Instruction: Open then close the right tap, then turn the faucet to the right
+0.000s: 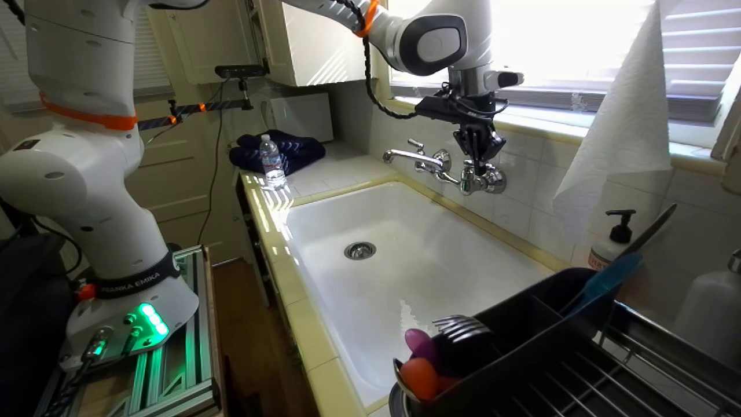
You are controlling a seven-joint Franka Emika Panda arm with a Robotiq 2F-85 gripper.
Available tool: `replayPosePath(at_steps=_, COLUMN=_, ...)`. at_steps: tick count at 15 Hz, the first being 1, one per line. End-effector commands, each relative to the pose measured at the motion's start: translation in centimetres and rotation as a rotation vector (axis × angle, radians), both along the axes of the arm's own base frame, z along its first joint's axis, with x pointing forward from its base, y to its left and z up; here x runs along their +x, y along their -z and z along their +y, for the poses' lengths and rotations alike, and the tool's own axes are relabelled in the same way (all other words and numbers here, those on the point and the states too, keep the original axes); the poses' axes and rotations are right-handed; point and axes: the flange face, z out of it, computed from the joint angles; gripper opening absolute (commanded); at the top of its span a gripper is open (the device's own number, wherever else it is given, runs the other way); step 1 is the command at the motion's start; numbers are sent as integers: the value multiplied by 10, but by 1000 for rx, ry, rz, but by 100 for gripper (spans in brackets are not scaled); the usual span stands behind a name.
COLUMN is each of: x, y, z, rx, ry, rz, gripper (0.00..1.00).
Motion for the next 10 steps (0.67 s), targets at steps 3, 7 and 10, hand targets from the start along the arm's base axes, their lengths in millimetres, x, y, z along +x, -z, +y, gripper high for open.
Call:
replayPosePath(at_steps=3, x=-12, y=-32, z=41, rx=29, ry=16, rz=-12, gripper=0)
replayPosePath(at_steps=7, x=-25, y=-56, z=81, rx=60, ry=4, rz=0, gripper=33)
replayPosePath(at_steps=10, x=-41, y=-64, z=106, rx=37, ry=41, rz=63, gripper=55)
